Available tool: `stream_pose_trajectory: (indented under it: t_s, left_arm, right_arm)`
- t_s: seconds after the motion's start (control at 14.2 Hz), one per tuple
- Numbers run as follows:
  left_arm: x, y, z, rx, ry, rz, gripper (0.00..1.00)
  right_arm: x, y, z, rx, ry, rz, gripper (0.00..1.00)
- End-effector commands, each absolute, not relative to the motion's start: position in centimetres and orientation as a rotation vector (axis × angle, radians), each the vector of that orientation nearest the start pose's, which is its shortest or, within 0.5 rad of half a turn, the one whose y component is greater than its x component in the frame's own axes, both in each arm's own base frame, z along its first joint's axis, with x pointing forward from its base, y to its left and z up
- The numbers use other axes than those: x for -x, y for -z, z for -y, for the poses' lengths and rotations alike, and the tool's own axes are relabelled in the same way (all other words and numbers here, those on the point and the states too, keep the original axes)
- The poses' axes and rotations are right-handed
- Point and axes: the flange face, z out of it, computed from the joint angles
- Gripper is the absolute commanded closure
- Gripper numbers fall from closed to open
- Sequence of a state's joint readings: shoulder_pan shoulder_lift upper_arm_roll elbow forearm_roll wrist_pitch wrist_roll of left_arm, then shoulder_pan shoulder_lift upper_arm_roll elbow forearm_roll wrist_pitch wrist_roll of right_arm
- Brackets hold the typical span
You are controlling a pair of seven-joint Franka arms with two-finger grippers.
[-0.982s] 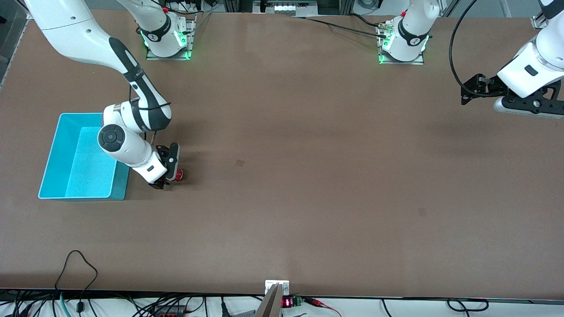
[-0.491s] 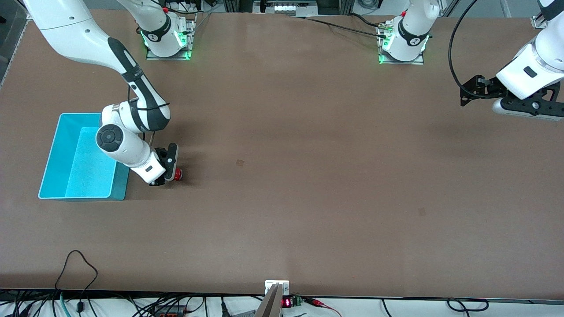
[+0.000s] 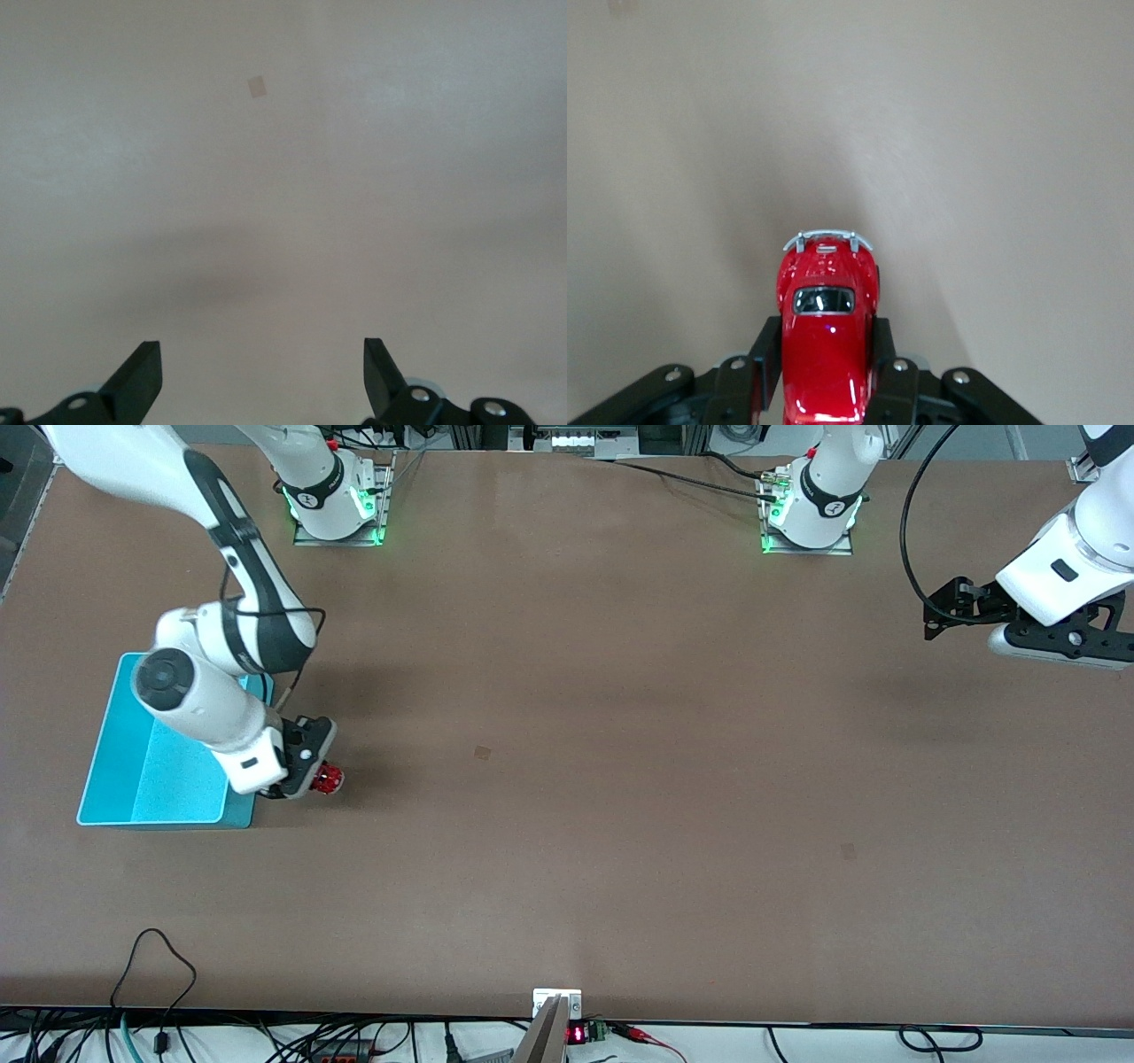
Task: Wind red beetle toy and store in blue box
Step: 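Lift the red car and carry it over the cyan box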
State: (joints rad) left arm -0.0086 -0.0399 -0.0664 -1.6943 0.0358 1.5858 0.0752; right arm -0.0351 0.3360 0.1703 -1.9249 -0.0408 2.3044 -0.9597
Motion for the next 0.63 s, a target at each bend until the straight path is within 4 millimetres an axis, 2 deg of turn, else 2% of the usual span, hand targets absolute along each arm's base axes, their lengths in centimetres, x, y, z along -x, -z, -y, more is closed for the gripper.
stream_pose_trajectory:
  t_s: [0.0, 0.14, 0.21, 0.28, 0.35, 0.49, 0.56]
  left_arm:
    - [-54.9, -59.3, 3.7, 3.106, -0.118, -0.266, 0.00]
    - [-54.8, -59.2, 3.8, 3.106, -0.127, -0.264, 0.00]
    - [-54.8, -59.2, 4.0, 3.105, -0.129, -0.268, 0.00]
    - [-54.8, -59.2, 4.0, 3.105, -0.132, -0.268, 0.00]
    - [-54.8, -59.2, 4.0, 3.105, -0.132, -0.271, 0.00]
    - [-54.8, -59.2, 4.0, 3.105, -0.134, -0.271, 0.00]
    - [-54.8, -59.2, 4.0, 3.104, -0.134, -0.273, 0.00]
  right_arm:
    - [-61.4, -36.3, -2.1, 2.837, 0.116, 1.375, 1.00]
    - [-60.6, -38.4, 2.2, 2.959, 0.091, 1.127, 1.00]
    - [-59.8, -38.5, 3.7, 2.994, 0.030, 0.999, 1.00]
    - [-58.9, -38.0, 6.2, 3.045, -0.037, 0.805, 1.00]
    - [-58.4, -38.0, 7.9, 3.076, -0.057, 0.689, 1.00]
    - [-57.6, -37.6, 11.5, 3.107, -0.079, 0.554, 1.00]
    - [-56.9, -36.5, 13.0, 3.119, -0.102, 0.483, 1.00]
